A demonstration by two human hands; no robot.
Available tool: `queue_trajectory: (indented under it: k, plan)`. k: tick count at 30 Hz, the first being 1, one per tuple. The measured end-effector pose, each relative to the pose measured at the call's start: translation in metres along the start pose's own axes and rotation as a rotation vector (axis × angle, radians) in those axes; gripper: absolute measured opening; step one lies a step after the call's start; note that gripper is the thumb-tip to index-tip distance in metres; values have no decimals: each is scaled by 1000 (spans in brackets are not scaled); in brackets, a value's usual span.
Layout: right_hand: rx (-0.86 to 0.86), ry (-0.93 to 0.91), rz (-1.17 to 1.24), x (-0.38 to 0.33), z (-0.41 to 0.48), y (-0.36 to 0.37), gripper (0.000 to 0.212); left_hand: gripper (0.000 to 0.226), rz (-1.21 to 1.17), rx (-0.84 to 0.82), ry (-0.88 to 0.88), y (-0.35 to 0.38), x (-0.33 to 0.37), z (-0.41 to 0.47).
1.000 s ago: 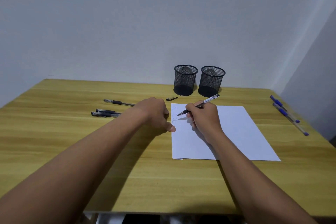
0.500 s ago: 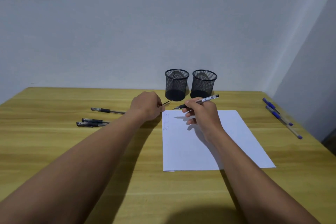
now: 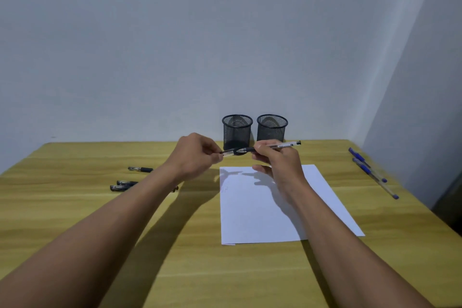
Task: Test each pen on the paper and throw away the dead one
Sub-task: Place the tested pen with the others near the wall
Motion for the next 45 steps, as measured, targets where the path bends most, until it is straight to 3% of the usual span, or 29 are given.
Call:
queue_trajectory:
  k: [13,28,34,45]
  plan:
    - [-31,73,163,-27,-16,-16,3,4,-309,-112,-68,-8,32,-14]
    - [-115,81,112,-33,-24,-14,5,7,-375,-141,-94,-9,52,-25]
    - [-133,89,160,-31,-26,-11,6,11,-684,-118,-158,-2,53,-28]
    - [-82,63,242,-22,-30,-5,3,9,-726,-37,-180,7,51,-33]
Point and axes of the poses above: each hand's wrist, its own z-axis towards the middle knuckle, its own y-axis out of the palm, x = y × z, the point moved 5 cm from there along z, towards the middle knuckle, and after that the axes turned 4 degrees about x, right-handed, at the moved point
